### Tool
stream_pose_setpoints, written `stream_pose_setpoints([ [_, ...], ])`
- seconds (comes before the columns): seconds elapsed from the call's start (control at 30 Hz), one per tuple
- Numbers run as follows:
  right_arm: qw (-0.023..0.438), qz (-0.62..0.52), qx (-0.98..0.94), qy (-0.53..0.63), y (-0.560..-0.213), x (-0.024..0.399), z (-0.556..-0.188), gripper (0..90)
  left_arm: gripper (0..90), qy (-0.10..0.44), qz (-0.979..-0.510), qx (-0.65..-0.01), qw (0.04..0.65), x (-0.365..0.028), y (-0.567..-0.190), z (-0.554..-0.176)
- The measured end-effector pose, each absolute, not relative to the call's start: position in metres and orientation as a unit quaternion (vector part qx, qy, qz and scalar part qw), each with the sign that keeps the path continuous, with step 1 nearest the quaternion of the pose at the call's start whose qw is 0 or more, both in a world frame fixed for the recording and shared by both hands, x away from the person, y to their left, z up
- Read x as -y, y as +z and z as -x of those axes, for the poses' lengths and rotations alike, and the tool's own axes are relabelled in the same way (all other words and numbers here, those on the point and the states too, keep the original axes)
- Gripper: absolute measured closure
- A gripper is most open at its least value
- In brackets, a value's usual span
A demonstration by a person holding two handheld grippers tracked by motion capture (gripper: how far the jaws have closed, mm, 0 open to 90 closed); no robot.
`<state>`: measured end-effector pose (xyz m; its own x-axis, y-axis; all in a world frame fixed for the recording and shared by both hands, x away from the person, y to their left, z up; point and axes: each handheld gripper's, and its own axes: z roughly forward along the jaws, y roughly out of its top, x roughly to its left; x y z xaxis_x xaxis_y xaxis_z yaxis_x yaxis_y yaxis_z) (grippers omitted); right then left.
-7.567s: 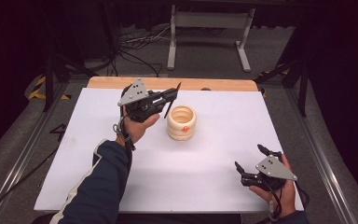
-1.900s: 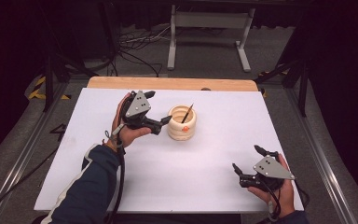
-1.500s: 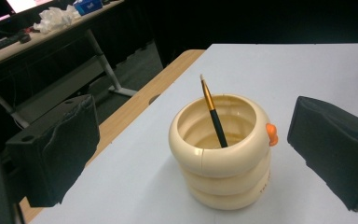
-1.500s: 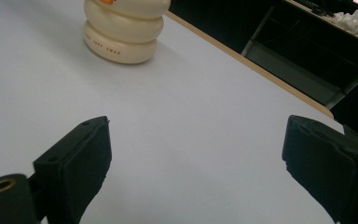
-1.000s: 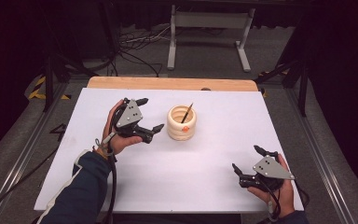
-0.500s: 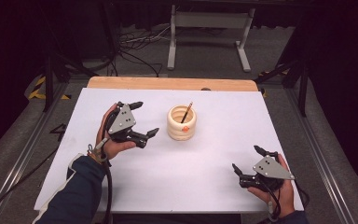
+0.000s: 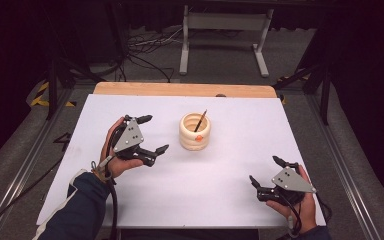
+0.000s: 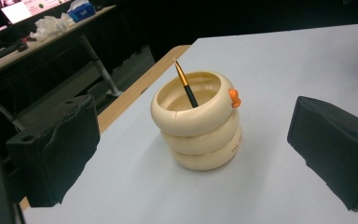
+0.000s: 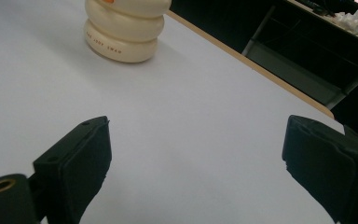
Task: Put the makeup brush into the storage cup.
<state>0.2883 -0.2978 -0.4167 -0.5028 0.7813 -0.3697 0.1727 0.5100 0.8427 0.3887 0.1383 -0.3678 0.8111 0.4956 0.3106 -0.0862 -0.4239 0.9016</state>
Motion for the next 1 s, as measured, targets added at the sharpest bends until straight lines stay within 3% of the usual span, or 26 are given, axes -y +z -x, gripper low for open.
stream_pose_setpoints([
  [1.0, 0.392, -0.308, -0.776, 0.387, -0.417, 0.298, -0.288, 8.4, 3.0, 0.285, -0.808, -0.136, 0.498, -0.161, -0.38, -0.374],
])
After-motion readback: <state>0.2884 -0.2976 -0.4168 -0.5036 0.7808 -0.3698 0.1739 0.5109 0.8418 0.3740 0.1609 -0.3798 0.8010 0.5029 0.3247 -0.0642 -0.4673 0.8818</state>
